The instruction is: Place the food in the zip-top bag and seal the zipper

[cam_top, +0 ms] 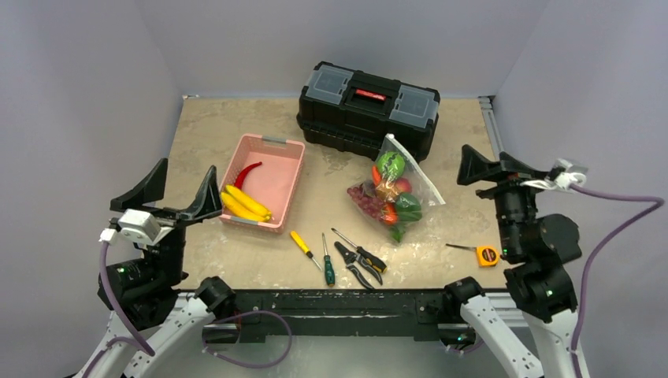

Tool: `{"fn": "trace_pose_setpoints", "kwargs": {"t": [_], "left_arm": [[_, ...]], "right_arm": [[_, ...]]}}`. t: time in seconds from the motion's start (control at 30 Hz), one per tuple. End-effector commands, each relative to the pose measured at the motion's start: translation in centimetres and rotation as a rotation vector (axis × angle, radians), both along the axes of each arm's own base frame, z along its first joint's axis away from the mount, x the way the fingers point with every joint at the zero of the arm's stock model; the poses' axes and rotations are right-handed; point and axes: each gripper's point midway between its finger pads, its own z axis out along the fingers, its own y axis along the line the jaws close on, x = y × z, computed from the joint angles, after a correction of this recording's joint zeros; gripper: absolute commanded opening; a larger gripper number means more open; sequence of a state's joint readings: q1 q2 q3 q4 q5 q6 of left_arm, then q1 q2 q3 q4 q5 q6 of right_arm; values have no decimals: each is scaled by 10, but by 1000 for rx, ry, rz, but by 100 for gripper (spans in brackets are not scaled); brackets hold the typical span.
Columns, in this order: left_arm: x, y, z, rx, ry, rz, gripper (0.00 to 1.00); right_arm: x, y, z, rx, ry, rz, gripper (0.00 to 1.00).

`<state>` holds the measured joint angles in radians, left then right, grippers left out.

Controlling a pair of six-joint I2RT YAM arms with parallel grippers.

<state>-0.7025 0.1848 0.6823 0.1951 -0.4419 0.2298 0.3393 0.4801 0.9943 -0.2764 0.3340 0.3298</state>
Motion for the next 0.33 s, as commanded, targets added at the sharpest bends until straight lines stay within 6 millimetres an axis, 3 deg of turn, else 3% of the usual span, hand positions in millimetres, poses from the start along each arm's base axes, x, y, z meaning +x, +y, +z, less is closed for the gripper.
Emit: {"fn": "trace_pose_setpoints", "kwargs": {"t": [0.0, 0.17, 0.3], "left_arm": [[-5, 15, 8, -41, -38, 54, 100], [-4, 14, 8, -36, -36, 52, 100], [-3, 13, 7, -31, -31, 56, 100]], "right_arm": [[-23, -20, 39, 18, -117, -66, 99], [-30, -28, 47, 49, -176, -95, 99], [-22, -32, 36, 53, -126, -131, 99]]}}
